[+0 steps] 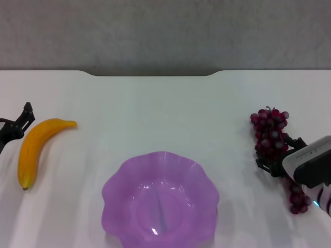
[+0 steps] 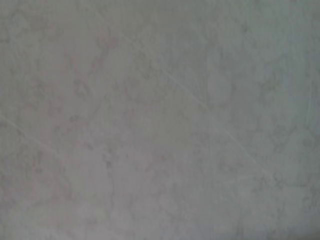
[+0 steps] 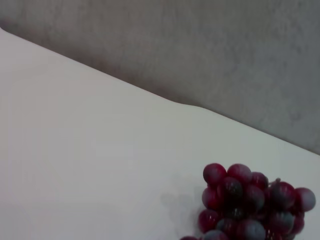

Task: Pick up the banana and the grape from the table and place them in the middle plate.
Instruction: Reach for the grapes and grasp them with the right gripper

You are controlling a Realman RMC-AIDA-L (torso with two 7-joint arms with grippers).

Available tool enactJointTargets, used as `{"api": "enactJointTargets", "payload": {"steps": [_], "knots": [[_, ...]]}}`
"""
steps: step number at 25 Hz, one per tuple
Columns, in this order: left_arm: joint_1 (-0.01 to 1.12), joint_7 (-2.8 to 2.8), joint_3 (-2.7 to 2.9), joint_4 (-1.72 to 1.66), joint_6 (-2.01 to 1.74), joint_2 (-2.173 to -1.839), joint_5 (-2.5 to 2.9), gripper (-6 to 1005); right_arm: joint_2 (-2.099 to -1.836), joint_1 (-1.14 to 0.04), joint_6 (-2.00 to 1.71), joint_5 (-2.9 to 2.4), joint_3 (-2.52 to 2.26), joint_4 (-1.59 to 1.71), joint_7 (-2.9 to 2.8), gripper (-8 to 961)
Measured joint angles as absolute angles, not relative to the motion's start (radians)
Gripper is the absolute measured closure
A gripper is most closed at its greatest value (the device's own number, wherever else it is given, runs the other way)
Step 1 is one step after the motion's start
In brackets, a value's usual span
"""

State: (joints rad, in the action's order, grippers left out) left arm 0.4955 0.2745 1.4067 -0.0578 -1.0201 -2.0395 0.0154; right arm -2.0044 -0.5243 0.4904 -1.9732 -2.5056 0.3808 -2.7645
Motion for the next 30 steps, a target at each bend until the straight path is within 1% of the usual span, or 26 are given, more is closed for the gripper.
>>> {"api": "enactJointTargets", "payload": {"steps": [18, 30], "knots": [[0.495, 0.278, 1.407, -0.057, -1.02, -2.04, 0.04, 101, -2.005, -0.506, 0.446, -1.971, -2.506, 0.358, -2.766, 61], [0.495, 0.275, 1.407, -0.054, -1.02, -2.04, 0.04, 101, -2.005, -0.505, 0.445, -1.961, -2.496, 0.354, -2.761, 91]]}}
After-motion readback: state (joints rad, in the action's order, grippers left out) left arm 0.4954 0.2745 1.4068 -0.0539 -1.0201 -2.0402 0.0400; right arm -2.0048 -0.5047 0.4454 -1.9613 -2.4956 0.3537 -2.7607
